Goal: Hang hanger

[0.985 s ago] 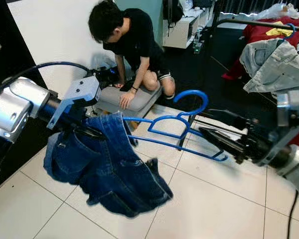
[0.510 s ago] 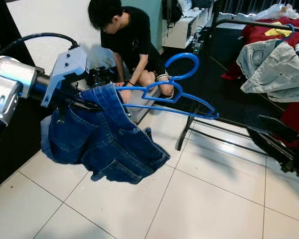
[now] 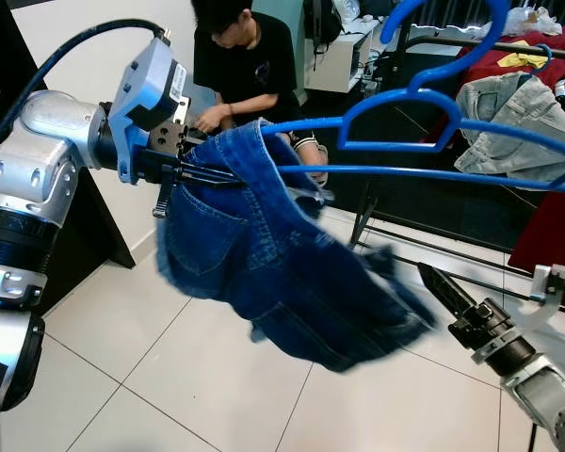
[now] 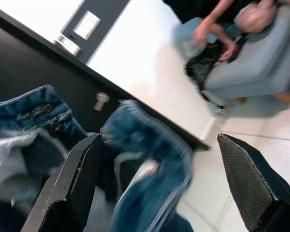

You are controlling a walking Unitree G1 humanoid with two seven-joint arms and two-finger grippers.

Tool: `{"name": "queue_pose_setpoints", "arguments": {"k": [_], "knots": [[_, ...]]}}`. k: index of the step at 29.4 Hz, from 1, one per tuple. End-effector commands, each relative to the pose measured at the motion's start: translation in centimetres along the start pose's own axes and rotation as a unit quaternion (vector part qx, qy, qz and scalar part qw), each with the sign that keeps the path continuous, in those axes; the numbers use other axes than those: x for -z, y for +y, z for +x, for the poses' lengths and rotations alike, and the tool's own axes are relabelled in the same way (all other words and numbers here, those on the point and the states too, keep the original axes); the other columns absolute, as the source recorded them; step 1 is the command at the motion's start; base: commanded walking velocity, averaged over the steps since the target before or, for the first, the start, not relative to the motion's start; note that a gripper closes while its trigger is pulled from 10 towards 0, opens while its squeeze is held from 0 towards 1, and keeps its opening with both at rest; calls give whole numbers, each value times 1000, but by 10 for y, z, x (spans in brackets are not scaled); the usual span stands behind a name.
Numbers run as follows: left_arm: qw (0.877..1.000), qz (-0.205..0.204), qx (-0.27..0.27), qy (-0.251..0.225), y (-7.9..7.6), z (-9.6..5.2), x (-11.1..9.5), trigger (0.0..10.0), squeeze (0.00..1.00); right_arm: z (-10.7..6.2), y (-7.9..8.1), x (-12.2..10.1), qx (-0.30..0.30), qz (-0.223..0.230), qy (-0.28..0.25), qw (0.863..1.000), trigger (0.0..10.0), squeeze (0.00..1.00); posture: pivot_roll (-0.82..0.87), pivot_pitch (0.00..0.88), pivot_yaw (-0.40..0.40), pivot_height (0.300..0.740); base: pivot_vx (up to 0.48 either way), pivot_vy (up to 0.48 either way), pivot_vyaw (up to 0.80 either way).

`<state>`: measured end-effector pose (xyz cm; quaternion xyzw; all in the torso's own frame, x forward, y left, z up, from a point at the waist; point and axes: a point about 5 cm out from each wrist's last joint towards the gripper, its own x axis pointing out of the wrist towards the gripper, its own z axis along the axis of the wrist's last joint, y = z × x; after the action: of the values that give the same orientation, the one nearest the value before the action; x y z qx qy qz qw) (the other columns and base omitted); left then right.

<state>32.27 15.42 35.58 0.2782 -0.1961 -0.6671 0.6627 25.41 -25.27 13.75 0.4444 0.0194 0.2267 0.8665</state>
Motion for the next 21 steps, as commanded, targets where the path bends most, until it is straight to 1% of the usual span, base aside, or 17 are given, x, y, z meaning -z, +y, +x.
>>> {"name": "queue_pose_setpoints", "arguments": {"k": [1, 2, 3, 4, 5, 6, 8, 9, 10, 12, 13, 14, 15, 16, 18, 19, 21], "knots": [[999, 24, 3, -24, 3, -1, -14, 0, 0, 1, -1, 4, 0, 24, 4, 1000, 10000, 0, 19, 50, 55, 740, 0, 0, 0], [999, 24, 6, -28, 2, 1, -13, 0, 0, 4, 2, 10, -9, 37, 25, 999, 10000, 0, 17, 50, 51, 740, 0, 0, 0], [999, 24, 6, -28, 2, 1, -13, 0, 0, 4, 2, 10, -9, 37, 25, 999, 10000, 0, 17, 50, 51, 740, 0, 0, 0], [999, 26, 9, -32, 0, 3, -12, 0, 0, 9, 7, 21, -6, 49, 70, 996, 10000, 0, 18, 51, 46, 740, 0, 0, 0], [999, 26, 9, -32, 0, 3, -12, 0, 0, 9, 7, 21, -6, 49, 70, 996, 10000, 0, 18, 51, 46, 740, 0, 0, 0], [999, 27, 8, -34, -1, 4, -12, 0, 0, 10, 9, 24, -3, 52, 84, 995, 10000, 0, 16, 51, 44, 740, 0, 0, 0], [999, 29, 5, -40, -1, 3, -13, 0, 0, 10, 14, 28, -4, 52, 115, 992, 10000, 0, 14, 53, 42, 740, 0, 0, 0], [999, 29, 5, -40, -1, 3, -13, 0, 0, 10, 14, 28, -4, 52, 115, 992, 10000, 0, 14, 53, 42, 740, 0, 0, 0], [999, 32, 2, -44, -1, 3, -13, 0, 0, 8, 18, 34, -2, 47, 154, 987, 10000, 0, 11, 53, 40, 740, 0, 0, 0], [998, 32, 1, -45, -1, 3, -13, 0, 0, 7, 19, 36, 0, 47, 166, 985, 10000, 0, 11, 53, 40, 740, 0, 0, 0], [998, 33, 0, -46, -1, 4, -13, 0, 0, 5, 19, 41, 6, 45, 189, 981, 10000, 0, 8, 52, 36, 740, 0, 0, 0], [998, 35, -1, -45, -1, 4, -13, 0, 0, 3, 16, 45, 16, 44, 205, 978, 2588, 0, 8, 52, 36, 740, 0, 0, 0], [998, 37, -2, -45, 0, 4, -13, 0, 0, 1, 14, 47, 23, 43, 215, 975, 2588, 0, 8, 52, 36, 740, 0, 0, 0], [998, 38, -3, -45, 0, 4, -13, 0, 0, 1, 13, 48, 32, 44, 219, 974, 0, 0, 8, 52, 36, 740, 0, 0, 0], [998, 39, -5, -43, 0, 3, -13, 0, 0, 2, 11, 47, 37, 44, 216, 975, 0, 0, 10, 51, 37, 740, 0, 0, 0], [998, 44, -14, -29, 2, 0, -11, 0, 0, 4, 10, 40, 48, 40, 206, 976, 0, 0, 10, 51, 37, 740, 0, 0, 0], [998, 47, -19, -22, 3, -2, -9, 0, 0, 4, 10, 37, 52, 38, 202, 977, 0, 0, 10, 51, 37, 740, 0, 0, 0]]}}
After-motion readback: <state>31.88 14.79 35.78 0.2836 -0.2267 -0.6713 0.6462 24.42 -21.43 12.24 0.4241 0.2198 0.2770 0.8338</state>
